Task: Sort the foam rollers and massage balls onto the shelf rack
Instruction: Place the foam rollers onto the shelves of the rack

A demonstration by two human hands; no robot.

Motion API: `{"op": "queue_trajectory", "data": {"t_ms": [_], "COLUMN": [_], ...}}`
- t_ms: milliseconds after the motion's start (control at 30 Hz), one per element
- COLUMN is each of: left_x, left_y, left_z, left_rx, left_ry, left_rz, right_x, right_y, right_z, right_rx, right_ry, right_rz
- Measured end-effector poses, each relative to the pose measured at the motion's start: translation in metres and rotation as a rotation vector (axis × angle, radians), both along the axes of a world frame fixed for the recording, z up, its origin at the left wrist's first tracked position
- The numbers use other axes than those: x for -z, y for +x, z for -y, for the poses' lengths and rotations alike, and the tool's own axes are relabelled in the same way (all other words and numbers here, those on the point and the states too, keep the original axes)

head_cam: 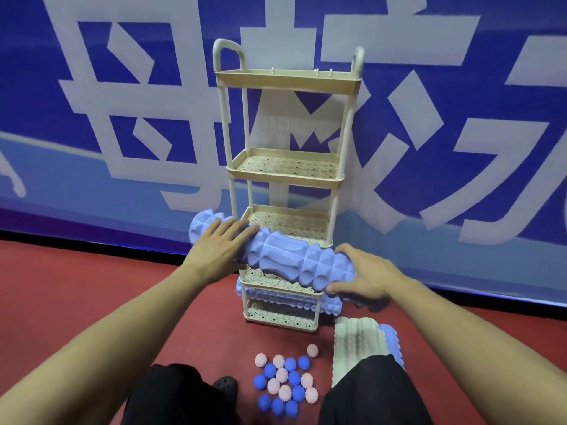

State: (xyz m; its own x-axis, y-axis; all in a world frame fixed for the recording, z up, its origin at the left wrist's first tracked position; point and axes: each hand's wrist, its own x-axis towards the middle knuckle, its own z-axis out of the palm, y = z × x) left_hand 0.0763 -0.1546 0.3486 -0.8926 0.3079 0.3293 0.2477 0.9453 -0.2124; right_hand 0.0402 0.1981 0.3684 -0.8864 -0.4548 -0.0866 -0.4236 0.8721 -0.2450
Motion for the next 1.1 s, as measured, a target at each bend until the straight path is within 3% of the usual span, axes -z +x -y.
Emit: {"op": "queue_trajectory", "data": {"t_ms": [433,633,800,1100], "left_x": [0.148,0.18,0.193,0.234], "left_y": [-0.018,-0.03,-0.057,-0.091], "left_z": [0.003,-0.004,-0.005,0.011], "left_rx": [-0.389,-0.409,-0.342,-0.375], "left_ry": [0.402,0.518,0.438,0.53], "left_rz": [0.289,0.365,0.407,0.419], "right_x": [0.129,0.167,0.185,0.226], "right_y": [-0.028,-0.051,-0.083,-0.145], "right_z": [-0.004,0.025,0.056,0.111], "right_rx": [0.226,0.321,0.301,0.271], "right_ry": [0.145,0.131,0.138,0.186], "right_rz": [0.163,0.118,0.067,-0.033]}}
